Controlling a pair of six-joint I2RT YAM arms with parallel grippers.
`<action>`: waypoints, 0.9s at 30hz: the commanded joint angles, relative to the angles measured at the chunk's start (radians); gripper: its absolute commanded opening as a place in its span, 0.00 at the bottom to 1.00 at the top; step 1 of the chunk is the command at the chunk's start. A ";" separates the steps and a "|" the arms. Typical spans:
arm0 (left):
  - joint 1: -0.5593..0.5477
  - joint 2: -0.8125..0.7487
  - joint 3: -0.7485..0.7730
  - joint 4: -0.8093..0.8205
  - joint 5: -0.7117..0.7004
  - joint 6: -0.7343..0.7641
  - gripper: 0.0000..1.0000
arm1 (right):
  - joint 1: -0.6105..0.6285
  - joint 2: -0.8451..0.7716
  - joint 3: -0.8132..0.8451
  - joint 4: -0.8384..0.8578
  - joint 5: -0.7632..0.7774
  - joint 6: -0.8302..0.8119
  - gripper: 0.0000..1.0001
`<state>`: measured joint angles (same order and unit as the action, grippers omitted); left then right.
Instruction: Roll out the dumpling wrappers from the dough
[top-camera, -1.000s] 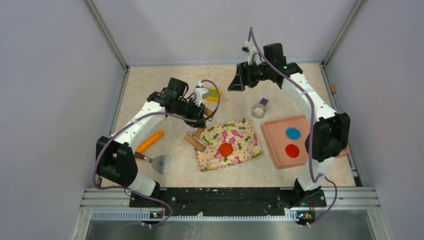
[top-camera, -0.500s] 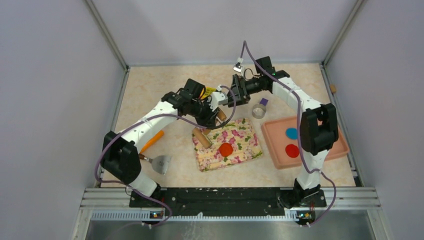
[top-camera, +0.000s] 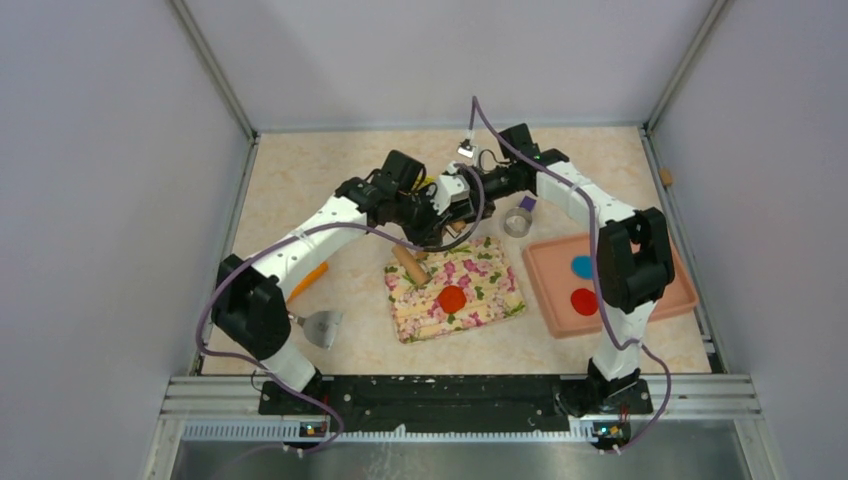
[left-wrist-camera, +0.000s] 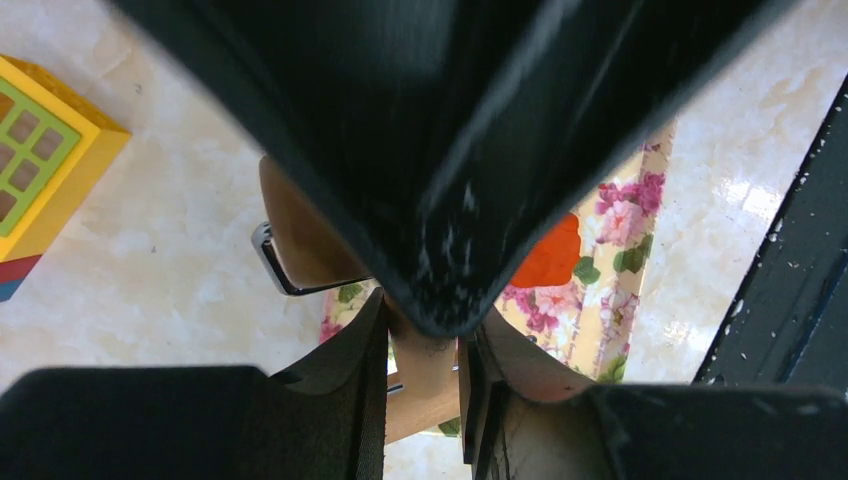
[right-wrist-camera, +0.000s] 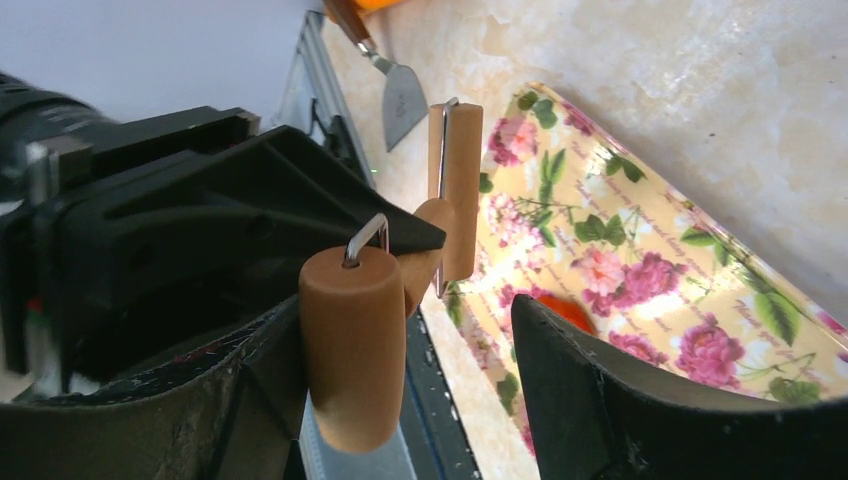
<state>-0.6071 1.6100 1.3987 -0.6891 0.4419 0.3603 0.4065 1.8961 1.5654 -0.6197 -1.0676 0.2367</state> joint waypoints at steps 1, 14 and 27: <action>-0.024 0.007 0.060 0.078 -0.011 -0.020 0.00 | 0.038 -0.045 0.047 -0.020 0.148 -0.070 0.69; -0.026 -0.012 0.046 0.108 -0.079 -0.034 0.31 | -0.003 -0.041 0.002 0.029 0.056 0.002 0.00; 0.061 -0.064 -0.162 0.231 0.062 0.120 0.58 | -0.068 -0.106 -0.139 0.196 -0.133 0.132 0.00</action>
<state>-0.5621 1.5475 1.2488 -0.5217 0.3996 0.4103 0.3393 1.8732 1.4303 -0.5301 -1.0870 0.3073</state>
